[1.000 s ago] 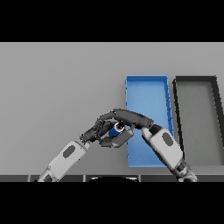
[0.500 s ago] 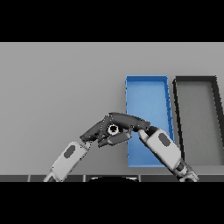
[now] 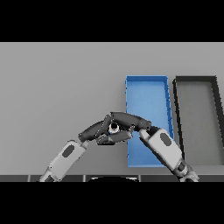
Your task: Pick up the blue pipe and place it into the blue bin.
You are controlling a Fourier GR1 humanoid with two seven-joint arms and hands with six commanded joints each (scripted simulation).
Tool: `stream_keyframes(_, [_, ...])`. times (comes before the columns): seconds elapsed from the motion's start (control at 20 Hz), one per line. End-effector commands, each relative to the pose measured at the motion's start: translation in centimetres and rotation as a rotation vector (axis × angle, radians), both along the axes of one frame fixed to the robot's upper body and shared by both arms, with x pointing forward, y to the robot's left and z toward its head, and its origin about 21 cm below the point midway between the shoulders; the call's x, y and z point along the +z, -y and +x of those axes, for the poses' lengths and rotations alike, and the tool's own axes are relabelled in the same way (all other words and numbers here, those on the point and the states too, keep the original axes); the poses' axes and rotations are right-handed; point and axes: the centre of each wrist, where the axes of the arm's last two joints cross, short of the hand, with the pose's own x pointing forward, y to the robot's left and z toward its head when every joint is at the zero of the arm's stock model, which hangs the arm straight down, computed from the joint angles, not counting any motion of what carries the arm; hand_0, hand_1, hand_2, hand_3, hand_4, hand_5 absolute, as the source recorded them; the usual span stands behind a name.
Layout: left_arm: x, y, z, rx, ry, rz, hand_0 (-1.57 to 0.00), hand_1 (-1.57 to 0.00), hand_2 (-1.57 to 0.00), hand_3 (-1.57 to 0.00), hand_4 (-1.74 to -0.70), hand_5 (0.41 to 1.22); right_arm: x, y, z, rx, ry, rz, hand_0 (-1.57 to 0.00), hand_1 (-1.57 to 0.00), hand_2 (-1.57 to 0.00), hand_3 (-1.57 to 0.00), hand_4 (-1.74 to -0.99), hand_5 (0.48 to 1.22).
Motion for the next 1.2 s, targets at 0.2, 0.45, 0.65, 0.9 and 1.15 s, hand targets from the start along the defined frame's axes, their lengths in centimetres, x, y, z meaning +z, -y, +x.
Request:
stream_keyframes(0.2, [-0.3, -0.6, 0.1, 0.057, -0.002, 0.052, -0.12, -0.12, -0.10, -0.11, -0.91, 0.735, 0.0, -0.5, -0.3, 0.006, 0.019, 0.015, -1.57, -1.57, -1.57, -1.57, -1.496, 1.216])
stream_keyframes(0.45, [-0.2, -0.6, 0.6, 0.071, -0.051, 0.051, -0.04, -0.04, -0.03, -0.04, -0.89, 0.599, 0.4, -0.4, 0.0, 0.000, 0.017, 0.016, -1.57, -1.57, -1.57, -1.57, -1.490, 1.220])
stream_keyframes(0.65, [-0.3, -0.8, 0.2, 0.098, -0.071, 0.054, -0.02, -0.01, -0.01, -0.01, -0.90, 0.562, 0.4, -0.4, -0.3, -0.006, -0.022, 0.036, -1.57, -1.57, -1.57, -1.57, -1.489, 1.220])
stream_keyframes(0.9, [-0.6, -0.8, 0.2, 0.106, -0.106, 0.077, 0.00, 0.00, 0.00, 0.00, -0.91, 0.524, 3.5, 0.1, 0.2, -0.001, -0.139, 0.084, -1.57, -1.57, -1.57, -1.57, -1.613, 1.221])
stream_keyframes(1.15, [-0.9, -0.6, -0.3, 0.097, -0.127, 0.091, 0.00, 0.00, 0.00, 0.00, -0.92, 0.503, 10.3, 2.1, 1.1, -0.016, -0.214, 0.235, -1.57, -1.57, -1.57, -1.57, -1.699, 1.154])
